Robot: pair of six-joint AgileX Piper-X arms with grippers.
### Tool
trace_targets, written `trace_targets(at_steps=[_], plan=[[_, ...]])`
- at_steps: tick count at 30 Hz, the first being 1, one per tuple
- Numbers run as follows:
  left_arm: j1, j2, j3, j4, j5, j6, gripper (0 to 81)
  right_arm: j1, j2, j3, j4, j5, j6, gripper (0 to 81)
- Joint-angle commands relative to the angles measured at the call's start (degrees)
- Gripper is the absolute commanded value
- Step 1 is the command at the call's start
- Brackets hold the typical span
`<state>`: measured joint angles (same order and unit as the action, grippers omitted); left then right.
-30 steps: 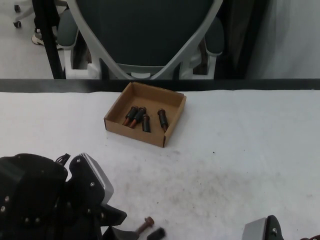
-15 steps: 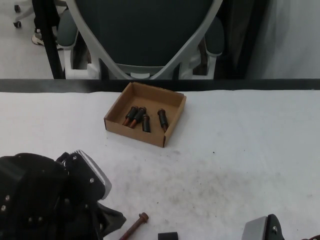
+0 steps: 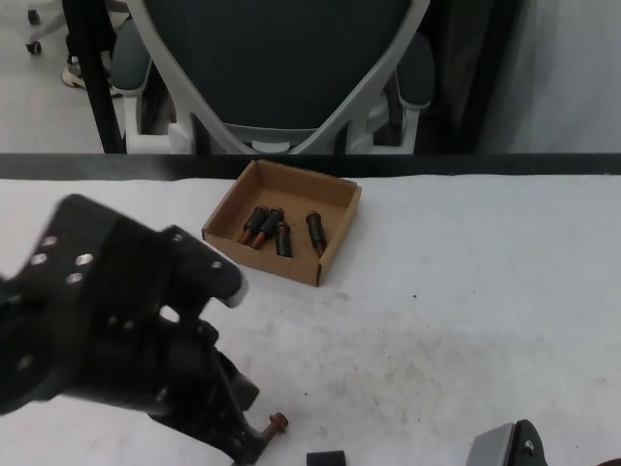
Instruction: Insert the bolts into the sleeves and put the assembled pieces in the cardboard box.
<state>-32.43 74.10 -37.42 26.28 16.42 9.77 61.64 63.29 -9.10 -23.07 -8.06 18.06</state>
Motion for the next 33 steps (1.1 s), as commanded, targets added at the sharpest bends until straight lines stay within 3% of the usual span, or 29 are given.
trace_targets(at_steps=[1,6,8,14,16,27,33], plan=[[-0.2,7.2,-3.9,4.9,0.5,0.2,0.6,0.1,-0.3,-0.2,0.1,0.1,0.0,18.3],[-0.2,14.3,-7.7,8.8,0.5,0.8,1.0,0.1,-0.3,-0.2,0.1,-0.9,0.0,18.3],[-0.2,16.3,-9.1,10.7,0.6,0.8,4.9,0.1,-0.3,-0.2,0.1,-0.9,0.0,18.3],[-0.2,18.2,-11.2,11.5,1.7,0.5,41.3,0.1,-0.3,-0.2,0.1,-1.3,0.0,18.3],[-0.2,18.2,-11.6,10.8,1.1,-0.4,49.4,0.1,-0.3,-0.2,0.1,-1.5,0.0,18.3],[-1.5,18.2,-11.5,7.2,0.3,-0.8,46.6,0.1,-0.3,-0.2,0.1,-1.7,0.0,18.3],[-3.1,18.2,-11.5,6.8,-4.8,-0.8,44.5,0.1,-0.3,-0.2,0.1,-1.7,0.0,18.3]])
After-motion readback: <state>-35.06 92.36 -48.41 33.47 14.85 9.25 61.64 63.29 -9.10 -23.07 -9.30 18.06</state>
